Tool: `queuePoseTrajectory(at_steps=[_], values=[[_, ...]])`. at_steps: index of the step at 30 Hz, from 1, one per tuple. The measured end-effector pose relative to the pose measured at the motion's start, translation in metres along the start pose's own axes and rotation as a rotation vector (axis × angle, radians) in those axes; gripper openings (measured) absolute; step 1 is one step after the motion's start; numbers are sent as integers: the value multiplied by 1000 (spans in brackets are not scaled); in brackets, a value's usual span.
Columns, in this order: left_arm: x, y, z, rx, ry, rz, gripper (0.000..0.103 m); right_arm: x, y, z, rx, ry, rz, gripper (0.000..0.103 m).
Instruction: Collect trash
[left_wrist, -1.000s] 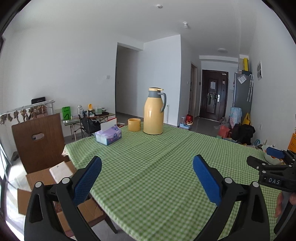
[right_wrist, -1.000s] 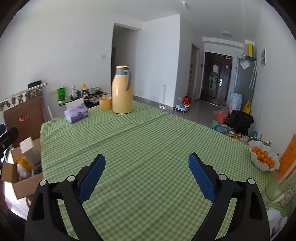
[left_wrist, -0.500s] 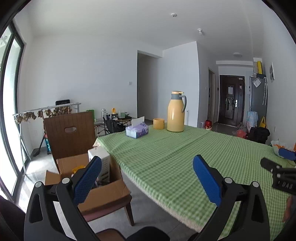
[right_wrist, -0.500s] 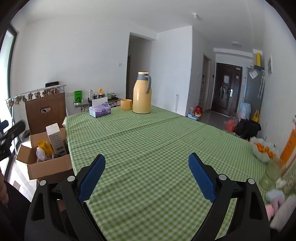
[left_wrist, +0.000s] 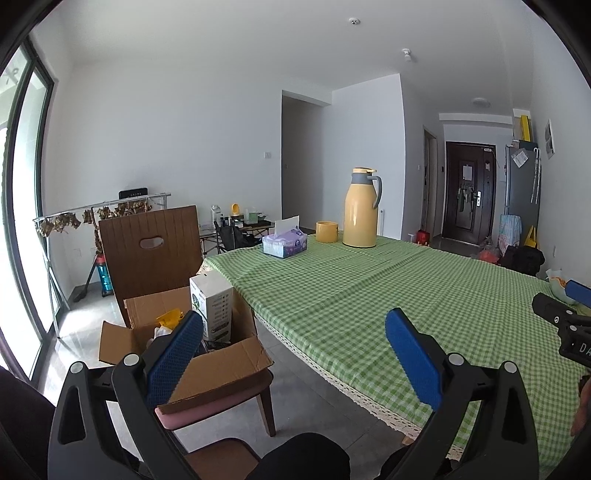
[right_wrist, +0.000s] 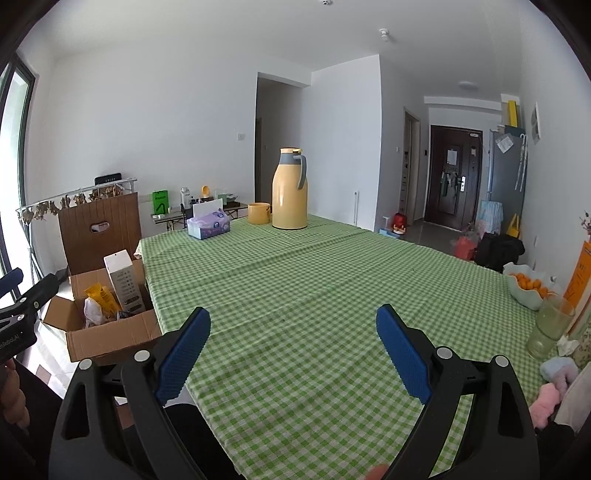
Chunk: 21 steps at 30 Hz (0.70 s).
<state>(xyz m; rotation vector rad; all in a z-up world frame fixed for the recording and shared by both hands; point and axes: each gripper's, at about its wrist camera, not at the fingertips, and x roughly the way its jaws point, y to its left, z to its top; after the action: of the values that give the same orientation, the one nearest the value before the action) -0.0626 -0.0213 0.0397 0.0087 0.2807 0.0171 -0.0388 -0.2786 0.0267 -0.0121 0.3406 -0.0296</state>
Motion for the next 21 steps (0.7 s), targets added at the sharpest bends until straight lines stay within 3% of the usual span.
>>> queuePoseTrajectory(at_steps=[21], values=[[10,-6,4,17,13,-6,96,0,-5,-4,-3,-12,-10,88]])
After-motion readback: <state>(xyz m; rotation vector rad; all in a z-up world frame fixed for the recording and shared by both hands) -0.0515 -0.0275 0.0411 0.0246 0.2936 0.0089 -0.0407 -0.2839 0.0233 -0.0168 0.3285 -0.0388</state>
